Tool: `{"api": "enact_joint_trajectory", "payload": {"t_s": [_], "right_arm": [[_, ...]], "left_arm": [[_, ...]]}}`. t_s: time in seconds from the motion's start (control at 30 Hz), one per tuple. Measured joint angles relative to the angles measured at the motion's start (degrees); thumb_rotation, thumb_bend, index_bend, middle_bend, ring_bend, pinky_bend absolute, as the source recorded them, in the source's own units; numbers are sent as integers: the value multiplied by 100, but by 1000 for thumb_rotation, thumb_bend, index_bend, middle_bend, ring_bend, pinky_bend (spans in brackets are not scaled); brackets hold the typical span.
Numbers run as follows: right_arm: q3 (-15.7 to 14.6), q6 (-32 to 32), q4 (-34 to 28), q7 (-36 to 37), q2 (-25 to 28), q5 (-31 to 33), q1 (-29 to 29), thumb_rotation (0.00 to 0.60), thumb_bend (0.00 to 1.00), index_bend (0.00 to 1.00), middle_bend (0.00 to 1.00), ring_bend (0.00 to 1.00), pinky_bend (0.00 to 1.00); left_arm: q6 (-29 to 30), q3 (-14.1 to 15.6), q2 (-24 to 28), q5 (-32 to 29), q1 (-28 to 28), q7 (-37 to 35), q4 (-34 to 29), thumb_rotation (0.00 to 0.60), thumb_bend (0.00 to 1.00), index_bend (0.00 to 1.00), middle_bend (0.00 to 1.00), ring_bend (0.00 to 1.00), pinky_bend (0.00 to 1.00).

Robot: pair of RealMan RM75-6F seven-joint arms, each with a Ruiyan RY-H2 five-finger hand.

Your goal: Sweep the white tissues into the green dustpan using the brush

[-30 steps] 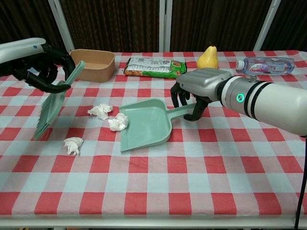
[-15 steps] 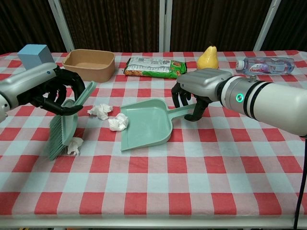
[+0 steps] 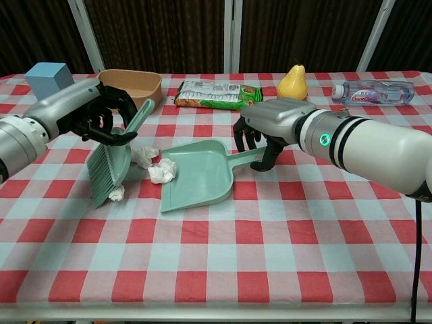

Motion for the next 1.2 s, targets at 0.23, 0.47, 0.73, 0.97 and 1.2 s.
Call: {"api": "enact_joint_trajectory", "payload": {"t_s": [0.23,0.47,0.73,0.97,1.2], "right_arm": [[86,-20,189,37,-170,99,53,600,365,654,550,326,246],[145,-76,343,140,-313,110,88,600,366,658,550,326,246],[245,-151,475,391,-433,67,83,600,366,662,550,326,246],[294,-231,629,606,-545,4,61,600,366,662,550,326,246],[362,-267,722,837,-614,-106,27,600,375,663,550,326,246]], "left_arm": [[-137,-199,-301,107,-222,-300,366,600,497,535,567,671,804],[-248,-360,-507,168,-398,-564,561,600,499,535,567,669,803],[-504,-544,-621,75,-558,-917,597,600,505,534,567,666,803],[-612,-631,-668,67,-643,-1215,598,600,507,534,567,663,802],[-626,-721,-711,116,-711,-1518,563,600,508,535,567,663,800]]}}
